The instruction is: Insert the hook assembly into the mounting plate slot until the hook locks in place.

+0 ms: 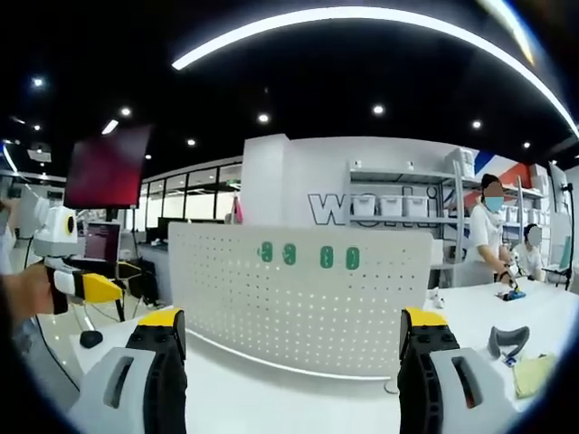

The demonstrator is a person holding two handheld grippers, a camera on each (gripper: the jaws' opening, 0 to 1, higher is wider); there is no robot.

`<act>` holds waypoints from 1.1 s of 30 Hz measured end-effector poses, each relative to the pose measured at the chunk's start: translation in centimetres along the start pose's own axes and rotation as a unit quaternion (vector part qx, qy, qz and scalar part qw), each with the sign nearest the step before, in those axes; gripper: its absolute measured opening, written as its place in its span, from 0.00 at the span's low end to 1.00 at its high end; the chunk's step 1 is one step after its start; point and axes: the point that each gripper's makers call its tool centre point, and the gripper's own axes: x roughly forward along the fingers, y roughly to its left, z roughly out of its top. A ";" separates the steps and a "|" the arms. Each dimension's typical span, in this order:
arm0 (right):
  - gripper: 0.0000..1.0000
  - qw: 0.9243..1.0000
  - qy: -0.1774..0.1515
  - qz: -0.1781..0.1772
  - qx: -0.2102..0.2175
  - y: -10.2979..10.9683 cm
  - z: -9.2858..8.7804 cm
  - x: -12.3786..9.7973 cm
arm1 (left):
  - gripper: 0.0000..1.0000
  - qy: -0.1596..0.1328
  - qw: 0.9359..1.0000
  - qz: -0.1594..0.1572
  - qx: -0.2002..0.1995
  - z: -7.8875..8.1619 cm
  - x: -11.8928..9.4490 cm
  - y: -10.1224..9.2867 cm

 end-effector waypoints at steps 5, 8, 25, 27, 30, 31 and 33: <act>1.00 1.000 -0.008 0.001 -0.002 0.0 0.6 -0.1 | 0.95 0.005 1.000 0.006 0.006 0.1 0.4 0.3; 1.00 1.000 -0.009 0.002 0.000 0.1 0.7 0.0 | 0.95 0.000 1.000 0.007 0.007 0.6 0.5 0.3; 1.00 1.000 -0.016 0.001 -0.004 0.6 1.5 -0.4 | 0.95 -0.007 1.000 0.005 0.014 1.7 0.5 0.4; 1.00 1.000 -0.014 0.000 -0.002 0.5 1.4 -0.4 | 0.96 -0.006 1.000 0.004 0.015 1.7 0.5 0.4; 1.00 1.000 -0.015 -0.001 -0.003 0.6 1.4 -0.5 | 0.96 -0.007 1.000 0.004 0.016 1.8 0.5 0.3; 1.00 1.000 -0.015 -0.001 -0.003 0.6 1.4 -0.6 | 0.96 -0.008 1.000 0.005 0.016 1.8 0.5 0.2; 1.00 1.000 -0.015 -0.001 -0.003 0.6 1.4 -0.6 | 0.96 -0.008 1.000 0.006 0.017 1.9 0.5 0.3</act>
